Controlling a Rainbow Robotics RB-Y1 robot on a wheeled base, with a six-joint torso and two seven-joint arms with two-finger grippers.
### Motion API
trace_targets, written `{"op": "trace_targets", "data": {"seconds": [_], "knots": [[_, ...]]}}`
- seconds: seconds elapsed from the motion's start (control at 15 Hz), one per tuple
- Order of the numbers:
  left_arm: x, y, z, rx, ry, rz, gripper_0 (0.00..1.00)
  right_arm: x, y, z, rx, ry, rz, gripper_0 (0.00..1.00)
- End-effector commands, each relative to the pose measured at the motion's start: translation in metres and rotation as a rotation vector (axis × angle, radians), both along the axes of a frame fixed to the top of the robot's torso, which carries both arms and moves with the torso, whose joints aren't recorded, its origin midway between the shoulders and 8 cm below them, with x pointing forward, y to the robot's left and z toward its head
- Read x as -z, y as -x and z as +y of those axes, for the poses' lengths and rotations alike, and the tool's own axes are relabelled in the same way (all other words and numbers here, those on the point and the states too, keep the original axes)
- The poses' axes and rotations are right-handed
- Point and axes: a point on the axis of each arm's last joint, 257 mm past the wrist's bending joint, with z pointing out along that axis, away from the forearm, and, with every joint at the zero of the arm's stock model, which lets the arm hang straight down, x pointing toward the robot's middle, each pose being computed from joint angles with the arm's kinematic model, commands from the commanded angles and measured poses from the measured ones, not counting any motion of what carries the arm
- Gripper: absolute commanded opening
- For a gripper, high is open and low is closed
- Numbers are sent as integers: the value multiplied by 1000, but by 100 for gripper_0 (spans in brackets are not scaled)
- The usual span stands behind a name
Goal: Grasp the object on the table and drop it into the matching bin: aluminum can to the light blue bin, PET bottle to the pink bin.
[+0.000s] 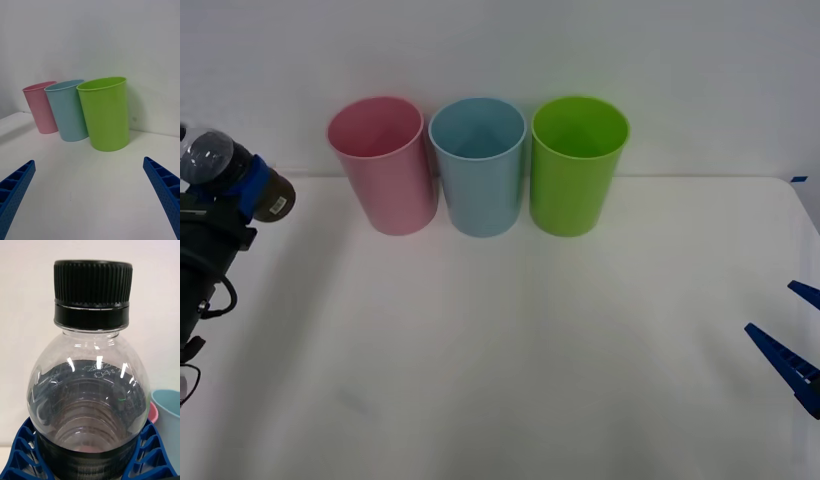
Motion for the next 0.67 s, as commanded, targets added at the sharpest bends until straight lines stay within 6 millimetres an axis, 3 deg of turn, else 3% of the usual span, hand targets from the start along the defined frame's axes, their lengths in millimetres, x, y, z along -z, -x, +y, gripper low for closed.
{"op": "trace_targets", "data": {"seconds": [0.07, 0.4, 0.67], "knots": [[-29, -18, -10, 12, 20, -29, 0, 0, 0, 0, 0, 0, 0, 100], [-73, -50, -32, 10, 19, -52, 0, 0, 0, 0, 0, 0, 0, 100], [-82, -83, -54, 31, -7, -51, 0, 0, 0, 0, 0, 0, 0, 100]]}}
